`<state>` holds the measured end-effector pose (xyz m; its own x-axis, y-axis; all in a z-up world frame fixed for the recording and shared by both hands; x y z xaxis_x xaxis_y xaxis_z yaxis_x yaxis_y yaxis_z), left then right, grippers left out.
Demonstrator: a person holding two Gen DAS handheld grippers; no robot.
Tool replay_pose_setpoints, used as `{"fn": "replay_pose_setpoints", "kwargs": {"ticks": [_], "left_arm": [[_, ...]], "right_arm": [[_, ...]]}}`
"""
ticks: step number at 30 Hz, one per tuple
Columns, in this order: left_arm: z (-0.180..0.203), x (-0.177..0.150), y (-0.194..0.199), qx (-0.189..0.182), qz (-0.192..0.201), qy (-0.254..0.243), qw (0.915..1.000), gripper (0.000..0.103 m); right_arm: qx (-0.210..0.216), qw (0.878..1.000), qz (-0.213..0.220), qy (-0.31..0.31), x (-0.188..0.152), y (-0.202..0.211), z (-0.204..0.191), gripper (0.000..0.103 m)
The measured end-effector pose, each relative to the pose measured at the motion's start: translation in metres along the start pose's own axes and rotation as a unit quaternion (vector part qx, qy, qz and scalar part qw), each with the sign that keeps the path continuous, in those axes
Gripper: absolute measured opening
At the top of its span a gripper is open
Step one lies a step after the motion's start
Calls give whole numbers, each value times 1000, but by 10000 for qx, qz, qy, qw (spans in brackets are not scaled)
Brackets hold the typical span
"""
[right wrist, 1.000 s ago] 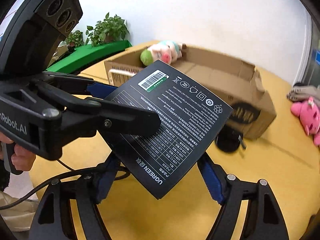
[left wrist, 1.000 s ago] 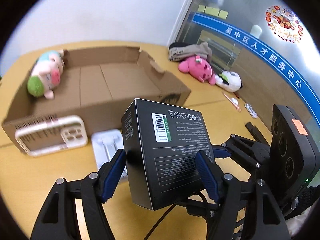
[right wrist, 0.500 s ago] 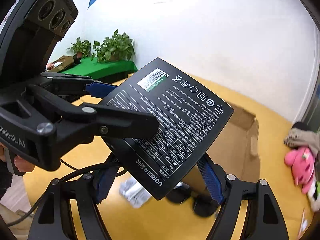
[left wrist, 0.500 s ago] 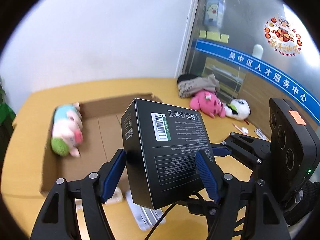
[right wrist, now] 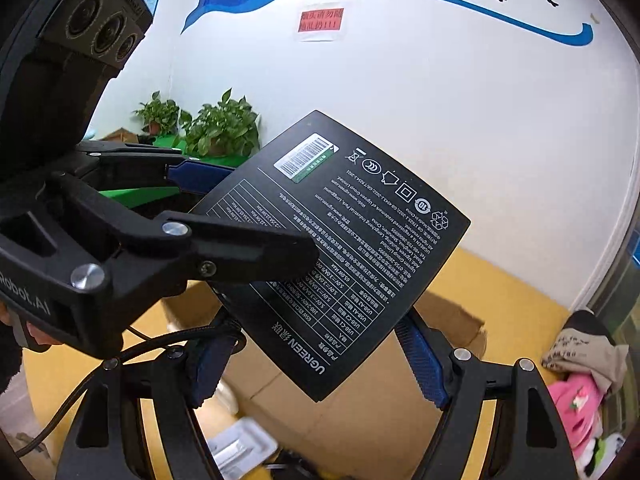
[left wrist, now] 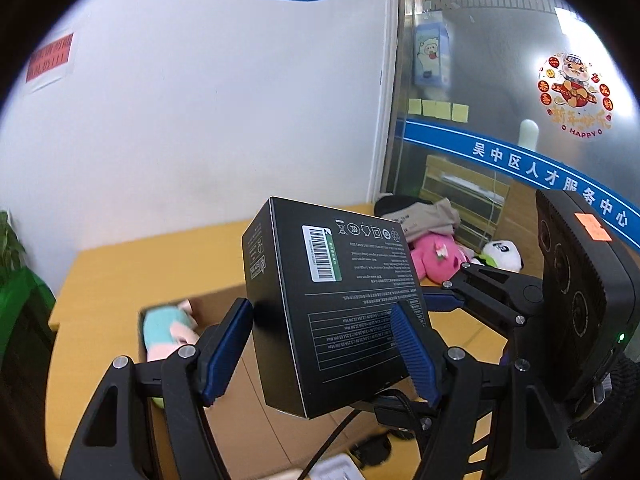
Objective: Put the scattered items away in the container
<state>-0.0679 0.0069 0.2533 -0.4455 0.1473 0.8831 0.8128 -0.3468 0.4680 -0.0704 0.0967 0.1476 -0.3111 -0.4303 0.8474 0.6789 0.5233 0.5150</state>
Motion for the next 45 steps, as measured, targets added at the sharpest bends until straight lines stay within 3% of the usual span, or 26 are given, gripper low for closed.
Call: {"fn": "replay_pose_setpoints", "kwargs": {"ticks": [12, 23, 36, 41, 45], "left_arm": [[-32, 48, -46, 86, -22, -34, 10000, 70], [-72, 57, -95, -8, -269, 219, 9994, 70], [-111, 33, -180, -213, -843, 652, 9941, 70], [-114, 5, -219, -188, -1233, 826, 9887, 70], [-121, -30, -252, -182, -1679, 1152, 9789, 70]], "right_arm": [[-58, 9999, -57, 92, 48, -38, 50, 83], [3, 9996, -281, 20, 59, -90, 84, 82], [249, 9961, -799, -294, 35, -176, 125, 83], [428, 9920, -1082, -484, 11, -215, 146, 83], [663, 9859, -1397, -638, -23, -246, 153, 83]]}}
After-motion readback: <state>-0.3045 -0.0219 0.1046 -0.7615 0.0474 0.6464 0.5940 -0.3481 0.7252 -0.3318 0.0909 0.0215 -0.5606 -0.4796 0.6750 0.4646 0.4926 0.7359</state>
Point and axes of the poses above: each gripper's, at about its wrist camera, not at the fingertips, and y roughly against the way its jaws point, z to its right, x to its top, the point moved 2 cm from there along -y, roughly the way its jaws point, and after that the axes turned 4 degrees about x, right-handed, at the moved point
